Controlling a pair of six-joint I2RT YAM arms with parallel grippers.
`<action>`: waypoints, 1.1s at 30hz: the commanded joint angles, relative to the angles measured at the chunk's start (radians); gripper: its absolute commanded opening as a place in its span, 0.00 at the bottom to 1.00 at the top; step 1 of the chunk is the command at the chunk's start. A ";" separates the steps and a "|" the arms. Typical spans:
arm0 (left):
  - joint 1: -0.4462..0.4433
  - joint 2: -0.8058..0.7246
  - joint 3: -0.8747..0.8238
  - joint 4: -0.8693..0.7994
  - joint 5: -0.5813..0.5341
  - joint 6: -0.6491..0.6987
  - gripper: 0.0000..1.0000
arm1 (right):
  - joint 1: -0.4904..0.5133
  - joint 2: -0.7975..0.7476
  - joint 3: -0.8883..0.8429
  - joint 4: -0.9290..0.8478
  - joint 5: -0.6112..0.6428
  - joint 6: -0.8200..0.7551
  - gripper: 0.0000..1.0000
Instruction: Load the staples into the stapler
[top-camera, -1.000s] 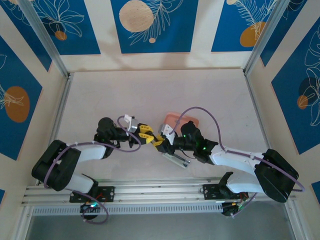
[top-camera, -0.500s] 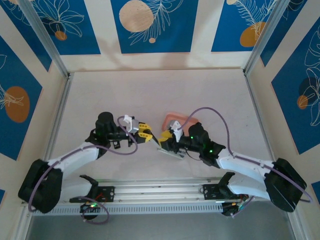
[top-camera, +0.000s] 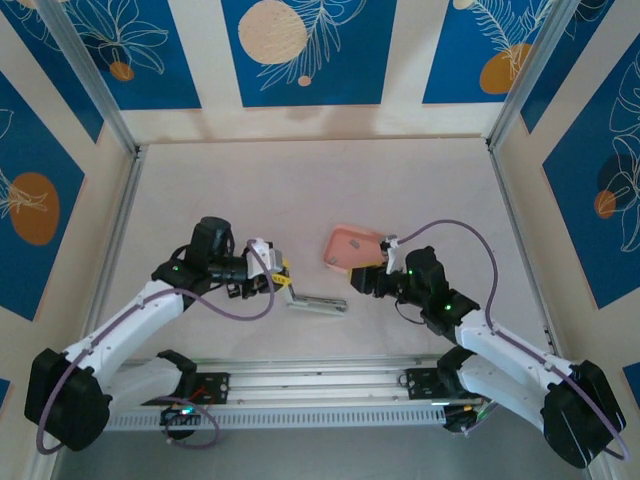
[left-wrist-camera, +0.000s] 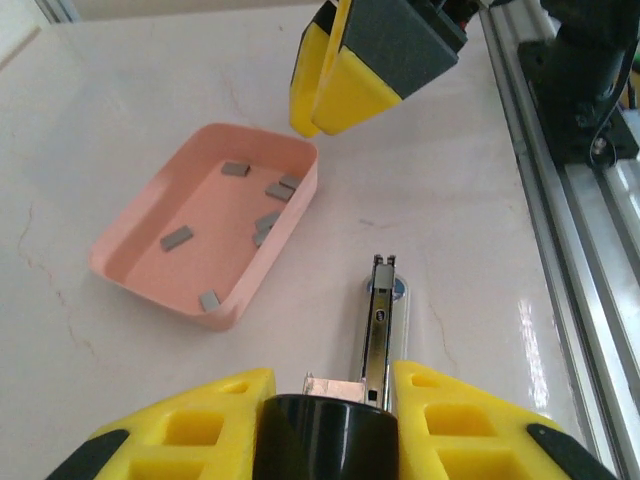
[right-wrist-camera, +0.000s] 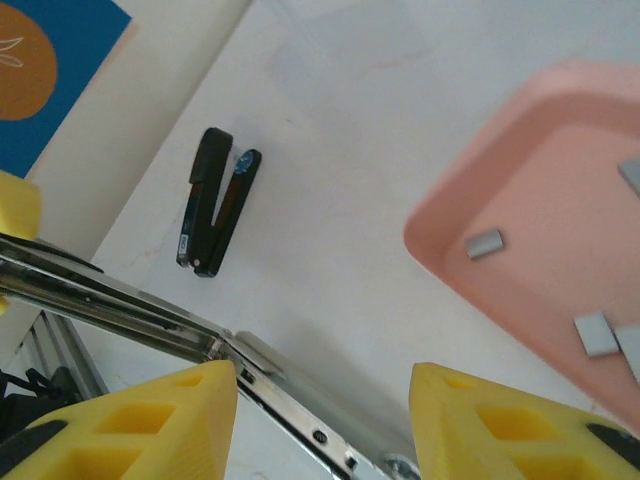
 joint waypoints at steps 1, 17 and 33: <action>-0.021 -0.021 0.059 -0.116 -0.039 0.093 0.26 | -0.007 0.003 -0.009 -0.089 -0.043 0.131 0.49; -0.056 -0.015 0.083 -0.168 -0.122 0.143 0.26 | 0.039 0.229 0.057 -0.112 -0.203 0.352 0.46; -0.063 -0.013 0.070 -0.156 -0.123 0.140 0.26 | 0.120 0.527 0.195 -0.136 -0.244 0.378 0.41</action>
